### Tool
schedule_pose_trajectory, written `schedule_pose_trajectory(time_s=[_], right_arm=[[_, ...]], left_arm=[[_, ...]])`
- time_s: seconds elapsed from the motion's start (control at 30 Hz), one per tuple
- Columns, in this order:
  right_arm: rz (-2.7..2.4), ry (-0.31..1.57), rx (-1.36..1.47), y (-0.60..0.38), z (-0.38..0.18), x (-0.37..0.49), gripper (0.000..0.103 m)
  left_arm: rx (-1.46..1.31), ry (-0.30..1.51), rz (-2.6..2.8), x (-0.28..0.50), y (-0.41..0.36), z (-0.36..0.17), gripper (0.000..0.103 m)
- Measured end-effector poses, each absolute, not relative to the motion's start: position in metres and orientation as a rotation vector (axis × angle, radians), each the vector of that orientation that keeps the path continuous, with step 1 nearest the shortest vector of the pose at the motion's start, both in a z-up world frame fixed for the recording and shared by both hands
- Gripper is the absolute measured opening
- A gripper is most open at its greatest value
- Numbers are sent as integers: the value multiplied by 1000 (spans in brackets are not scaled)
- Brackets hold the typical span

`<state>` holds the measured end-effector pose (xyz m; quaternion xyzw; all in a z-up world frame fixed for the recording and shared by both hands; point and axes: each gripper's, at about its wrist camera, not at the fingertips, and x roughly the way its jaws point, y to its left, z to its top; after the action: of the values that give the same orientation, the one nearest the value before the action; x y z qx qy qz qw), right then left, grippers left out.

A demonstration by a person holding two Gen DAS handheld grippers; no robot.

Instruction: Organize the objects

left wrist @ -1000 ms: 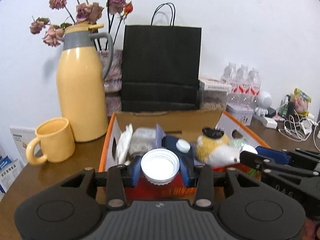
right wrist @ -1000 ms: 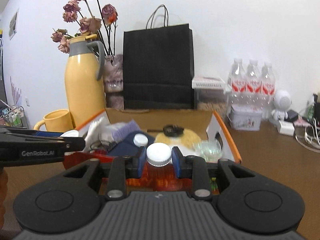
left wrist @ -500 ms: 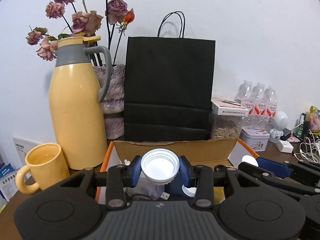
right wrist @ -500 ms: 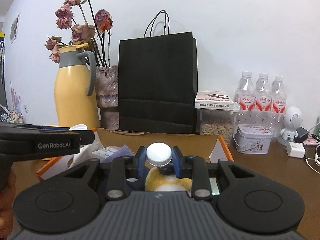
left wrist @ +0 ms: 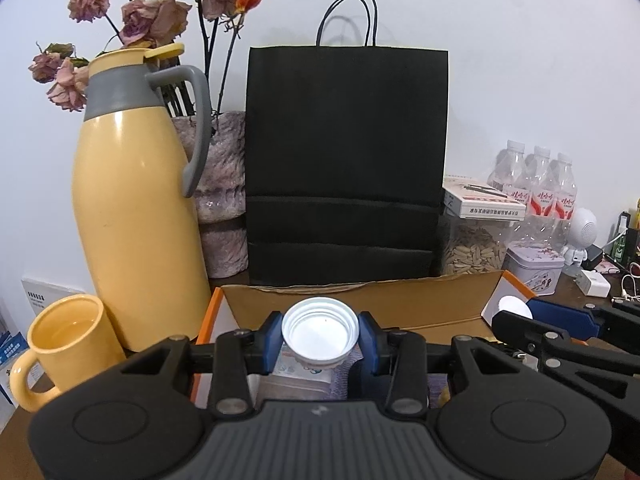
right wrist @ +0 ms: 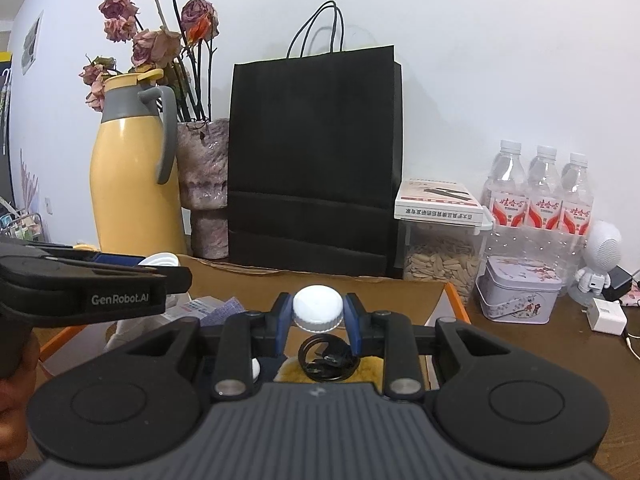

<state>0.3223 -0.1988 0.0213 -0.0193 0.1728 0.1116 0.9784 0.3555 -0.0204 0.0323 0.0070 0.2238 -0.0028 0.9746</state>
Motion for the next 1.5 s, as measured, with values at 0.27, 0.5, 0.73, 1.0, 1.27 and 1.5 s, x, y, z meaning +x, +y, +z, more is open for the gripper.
schedule_pose_trajectory(time_s=[0.27, 0.5, 0.73, 1.0, 1.27, 1.5], right_arm=[[227, 374, -55, -197, 15, 331, 29], [225, 387, -65, -197, 13, 332, 37], [226, 396, -60, -209, 6, 328, 103], [217, 401, -47, -210, 8, 328, 103], [216, 406, -47, -210, 18, 300, 103], [220, 438, -59, -206, 25, 248, 103]], left_arm=[[33, 468, 1, 363, -20, 27, 39], [58, 468, 28, 361, -23, 24, 46], [78, 418, 83, 354, -17, 24, 103], [76, 421, 72, 350, -16, 25, 103], [51, 408, 56, 314, -11, 33, 103], [38, 433, 42, 255, -9, 40, 103]])
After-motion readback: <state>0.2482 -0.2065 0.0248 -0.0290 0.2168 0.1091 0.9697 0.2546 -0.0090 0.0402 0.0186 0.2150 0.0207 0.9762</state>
